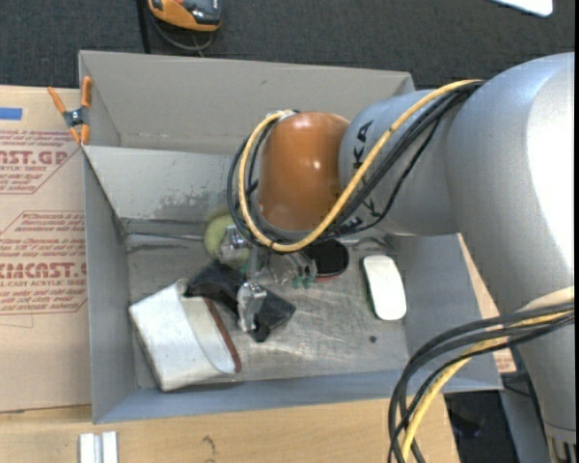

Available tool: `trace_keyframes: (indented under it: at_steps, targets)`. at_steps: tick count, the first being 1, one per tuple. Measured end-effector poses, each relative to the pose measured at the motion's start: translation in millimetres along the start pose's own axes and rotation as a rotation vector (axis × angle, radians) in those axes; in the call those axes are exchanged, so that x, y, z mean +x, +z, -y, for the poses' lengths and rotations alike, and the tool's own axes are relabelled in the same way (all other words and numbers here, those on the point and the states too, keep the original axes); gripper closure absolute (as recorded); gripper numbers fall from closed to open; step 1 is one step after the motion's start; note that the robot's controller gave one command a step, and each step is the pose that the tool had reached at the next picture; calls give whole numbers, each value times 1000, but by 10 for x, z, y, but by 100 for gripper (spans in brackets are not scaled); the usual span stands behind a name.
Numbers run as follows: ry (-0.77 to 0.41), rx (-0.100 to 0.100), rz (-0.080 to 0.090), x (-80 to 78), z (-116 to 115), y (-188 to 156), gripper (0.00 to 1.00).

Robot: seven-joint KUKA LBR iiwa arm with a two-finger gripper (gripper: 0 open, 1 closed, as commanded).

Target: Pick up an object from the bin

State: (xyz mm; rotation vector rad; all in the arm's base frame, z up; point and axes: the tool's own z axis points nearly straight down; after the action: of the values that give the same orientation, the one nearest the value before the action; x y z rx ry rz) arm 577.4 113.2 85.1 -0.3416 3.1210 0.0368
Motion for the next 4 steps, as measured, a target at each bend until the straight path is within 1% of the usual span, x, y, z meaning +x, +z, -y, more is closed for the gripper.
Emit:
trace_keyframes:
  at_steps: [1, 2, 3, 4]
  targets:
    - [0, 0, 0, 0, 1, 0, 100]
    - [-78, 16, 3, 42, 1, -139, 100]
    - [-39, 22, -5, 22, -25, -393, 100]
    - [-76, 22, -7, -17, -61, -466, 100]
